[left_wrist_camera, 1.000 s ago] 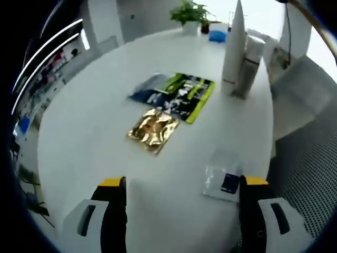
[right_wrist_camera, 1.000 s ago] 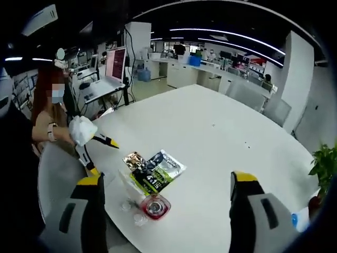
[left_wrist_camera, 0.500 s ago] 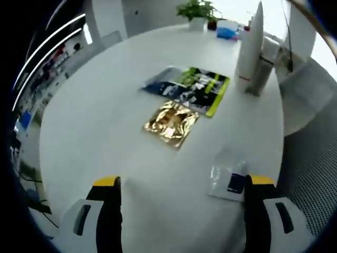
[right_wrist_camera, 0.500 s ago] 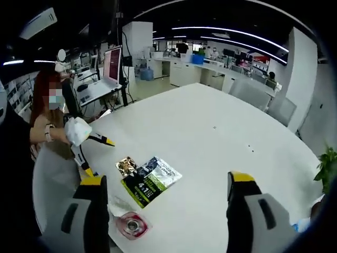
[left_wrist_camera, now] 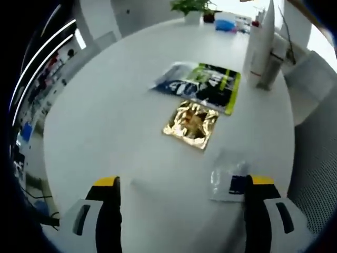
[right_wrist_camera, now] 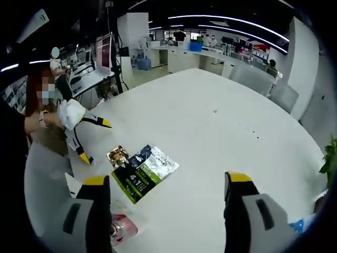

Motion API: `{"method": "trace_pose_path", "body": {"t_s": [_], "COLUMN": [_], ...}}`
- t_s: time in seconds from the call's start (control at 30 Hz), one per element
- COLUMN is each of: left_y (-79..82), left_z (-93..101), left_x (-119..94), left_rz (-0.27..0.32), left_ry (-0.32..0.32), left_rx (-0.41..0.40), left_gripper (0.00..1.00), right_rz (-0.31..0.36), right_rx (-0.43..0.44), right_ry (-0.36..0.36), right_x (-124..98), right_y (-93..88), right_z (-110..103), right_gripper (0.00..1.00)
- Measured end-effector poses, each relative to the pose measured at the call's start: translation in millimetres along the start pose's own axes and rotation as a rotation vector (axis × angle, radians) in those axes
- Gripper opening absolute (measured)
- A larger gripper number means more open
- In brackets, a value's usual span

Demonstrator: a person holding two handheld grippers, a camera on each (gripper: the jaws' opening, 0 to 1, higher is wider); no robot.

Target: Arrange the skincare products in the storage area until every visible bottle or jar stands upright without overlapping.

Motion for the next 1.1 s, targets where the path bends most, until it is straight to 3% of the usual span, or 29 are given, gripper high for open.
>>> {"method": "trace_pose_path", "body": {"t_s": [0.27, 0.67, 1.03, 1.1], "left_y": [0.0, 1.6, 4.4, 6.5], "left_z": [-14.1, -38.0, -48.5, -49.2], "left_x": [-4, -8, -11, -12], "left_rz": [-0.020, -0.057, -0.088, -0.079], "left_ry": [0.008, 0.033, 0.032, 0.022], "left_rx": [0.013, 0.038, 0.063, 0.034], "left_gripper": [0.94, 0.90, 0.84, 0.84], "right_rz": [-0.045, -0.091, -0.138, -0.148], "right_rx": [0.016, 0.026, 0.023, 0.025], "right_ry": [0.020, 0.063, 0.093, 0.098], "right_x": [14, 35, 55, 59], "right_y": [-11.8, -13.9, -24.3, -26.5], "right_z": [-1, -13, -15, -16], "right_gripper": [0.88, 0.85, 0.85, 0.85]}}
Point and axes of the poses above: the point that each gripper's makers call its tool centre point, and the gripper's own axes: x roughly forward along the fingers, z roughly to its right, y roughly out of its top, the point moved 6 cm from there along -x, roughly backward along the fingers, and after that the axes turned 7 degrees about -y, right-handed, at the moved point
